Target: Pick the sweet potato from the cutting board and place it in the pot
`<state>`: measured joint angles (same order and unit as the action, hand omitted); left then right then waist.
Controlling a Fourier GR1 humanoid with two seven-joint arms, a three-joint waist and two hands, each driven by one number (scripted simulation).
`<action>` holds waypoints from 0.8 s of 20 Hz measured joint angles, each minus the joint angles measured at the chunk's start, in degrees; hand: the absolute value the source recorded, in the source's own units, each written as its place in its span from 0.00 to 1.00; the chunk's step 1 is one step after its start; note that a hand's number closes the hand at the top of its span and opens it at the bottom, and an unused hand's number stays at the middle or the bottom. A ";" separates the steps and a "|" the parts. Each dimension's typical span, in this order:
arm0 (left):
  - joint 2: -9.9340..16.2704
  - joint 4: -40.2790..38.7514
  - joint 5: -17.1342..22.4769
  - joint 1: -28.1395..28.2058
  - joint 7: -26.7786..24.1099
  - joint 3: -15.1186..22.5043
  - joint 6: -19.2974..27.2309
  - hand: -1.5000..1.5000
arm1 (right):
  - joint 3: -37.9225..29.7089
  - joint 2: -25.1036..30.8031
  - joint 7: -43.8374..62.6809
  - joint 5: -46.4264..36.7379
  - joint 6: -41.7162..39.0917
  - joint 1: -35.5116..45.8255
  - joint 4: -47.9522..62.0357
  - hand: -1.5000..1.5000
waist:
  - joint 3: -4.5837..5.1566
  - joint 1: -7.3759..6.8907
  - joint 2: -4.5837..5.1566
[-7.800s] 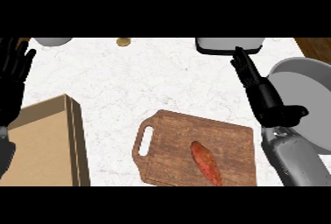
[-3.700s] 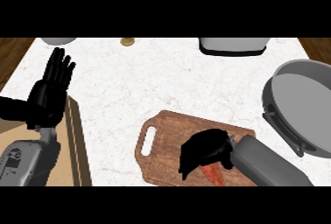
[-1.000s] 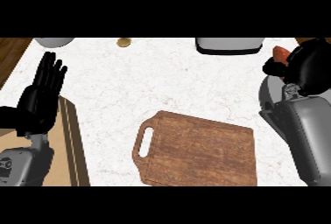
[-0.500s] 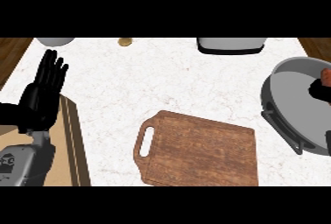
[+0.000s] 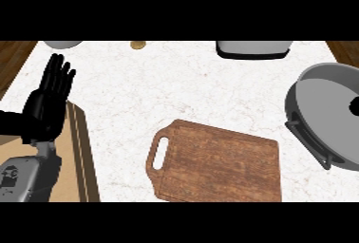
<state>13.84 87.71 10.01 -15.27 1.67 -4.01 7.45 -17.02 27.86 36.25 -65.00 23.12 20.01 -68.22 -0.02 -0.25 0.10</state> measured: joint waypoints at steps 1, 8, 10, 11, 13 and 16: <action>-0.43 0.54 -0.26 0.01 0.41 0.44 0.32 0.50 | -0.48 -0.14 -0.89 1.05 0.13 0.65 2.40 1.00 | -0.01 -0.12 0.02; -0.22 -0.77 -0.25 -0.86 0.19 -0.19 -0.47 0.50 | -6.50 -0.81 -11.06 15.18 -1.82 3.09 12.29 0.00 | -0.06 -0.16 0.10; -0.51 -0.39 -0.58 -1.55 1.12 0.03 -0.07 0.50 | -6.69 -1.15 -15.25 17.06 -1.18 4.06 15.63 0.00 | -0.06 -0.23 0.10; -0.47 0.09 -0.59 -1.56 1.40 0.00 -0.10 0.50 | -6.98 -1.24 -17.56 17.84 -0.16 4.85 17.76 0.00 | -0.07 -0.33 0.11; -0.65 -0.44 -0.53 -1.42 0.56 -0.24 -0.55 0.50 | -7.45 -1.20 -21.22 19.41 1.27 5.63 18.74 0.00 | -0.06 -0.24 0.09; -1.31 0.15 -1.03 -0.48 0.06 0.12 -0.27 0.50 | -8.73 -2.21 -25.72 22.56 3.82 6.48 17.99 0.00 | -0.05 -0.13 0.01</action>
<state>12.53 87.86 8.98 -15.75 1.74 -3.88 7.18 -25.76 25.64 10.53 -42.44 26.94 26.50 -50.22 -0.07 -0.38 0.10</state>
